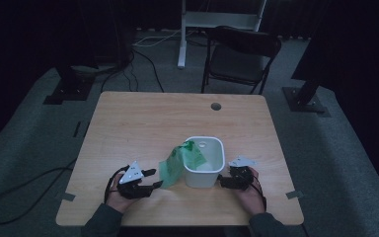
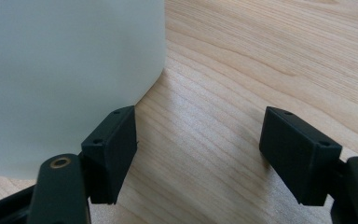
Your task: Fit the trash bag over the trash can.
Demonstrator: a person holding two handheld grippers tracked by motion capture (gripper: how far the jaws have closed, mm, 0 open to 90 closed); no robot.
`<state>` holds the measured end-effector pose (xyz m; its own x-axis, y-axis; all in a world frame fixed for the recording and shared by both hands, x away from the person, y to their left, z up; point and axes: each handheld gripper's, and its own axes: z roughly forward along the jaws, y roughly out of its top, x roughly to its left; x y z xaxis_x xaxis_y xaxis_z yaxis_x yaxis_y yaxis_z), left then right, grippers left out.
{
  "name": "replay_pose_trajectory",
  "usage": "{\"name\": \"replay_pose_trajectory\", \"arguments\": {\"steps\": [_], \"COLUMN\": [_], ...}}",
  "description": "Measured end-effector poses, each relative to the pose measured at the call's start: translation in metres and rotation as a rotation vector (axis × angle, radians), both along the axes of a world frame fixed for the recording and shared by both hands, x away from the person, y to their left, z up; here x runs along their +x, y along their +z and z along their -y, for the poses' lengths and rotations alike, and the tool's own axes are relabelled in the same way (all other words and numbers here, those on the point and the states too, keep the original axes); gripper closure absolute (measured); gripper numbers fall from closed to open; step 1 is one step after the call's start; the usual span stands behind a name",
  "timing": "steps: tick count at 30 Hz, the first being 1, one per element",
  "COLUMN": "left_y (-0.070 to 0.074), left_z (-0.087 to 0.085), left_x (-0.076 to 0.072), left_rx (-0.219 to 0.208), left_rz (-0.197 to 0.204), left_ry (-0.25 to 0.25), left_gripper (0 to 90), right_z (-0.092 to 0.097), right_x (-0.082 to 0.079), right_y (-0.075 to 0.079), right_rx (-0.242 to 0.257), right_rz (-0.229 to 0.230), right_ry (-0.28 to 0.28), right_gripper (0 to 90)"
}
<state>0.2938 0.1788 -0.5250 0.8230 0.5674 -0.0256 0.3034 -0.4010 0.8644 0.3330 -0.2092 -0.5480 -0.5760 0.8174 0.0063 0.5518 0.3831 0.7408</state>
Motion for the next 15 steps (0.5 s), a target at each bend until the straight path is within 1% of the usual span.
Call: {"name": "replay_pose_trajectory", "arguments": {"steps": [1,2,4,6,11,12,13,14,15], "left_y": [-0.001,-0.003,-0.006,-0.009,-0.010,-0.011,-0.011,-0.013,-0.013], "left_z": [0.002,0.005,0.009,0.013,0.019,0.022,0.022,0.025,0.026], "left_x": [0.000,0.000,0.000,-0.001,-0.002,-0.003,-0.003,-0.003,-0.003], "left_rx": [0.007,0.028,0.055,0.094,0.110,0.129,0.129,0.164,0.180], "left_rz": [0.001,0.006,0.007,0.015,0.018,0.022,0.022,0.028,0.034], "left_ry": [-0.003,-0.006,-0.011,-0.020,-0.032,-0.029,-0.029,-0.022,-0.015], "left_gripper": [46.4,46.5,46.6,47.2,47.4,47.8,49.0,50.5,52.0], "right_z": [0.000,0.000,0.000,0.000,0.000,0.000,0.000,0.000,0.000], "right_x": [0.000,0.000,0.000,0.000,0.000,0.000,0.000,0.000,0.000], "right_y": [0.000,0.000,0.000,0.000,0.000,0.000,0.000,0.000,0.000], "right_rx": [0.000,0.000,0.000,0.000,0.000,0.000,0.000,0.000,0.000], "right_rz": [0.000,0.000,0.000,0.000,-0.001,0.000,0.000,0.000,0.000], "right_ry": [0.000,0.000,0.000,0.000,0.002,0.002,0.002,0.002,0.002], "right_gripper": [27.0,27.0,27.0,27.0,26.9,26.9,26.9,27.0,27.0]}}
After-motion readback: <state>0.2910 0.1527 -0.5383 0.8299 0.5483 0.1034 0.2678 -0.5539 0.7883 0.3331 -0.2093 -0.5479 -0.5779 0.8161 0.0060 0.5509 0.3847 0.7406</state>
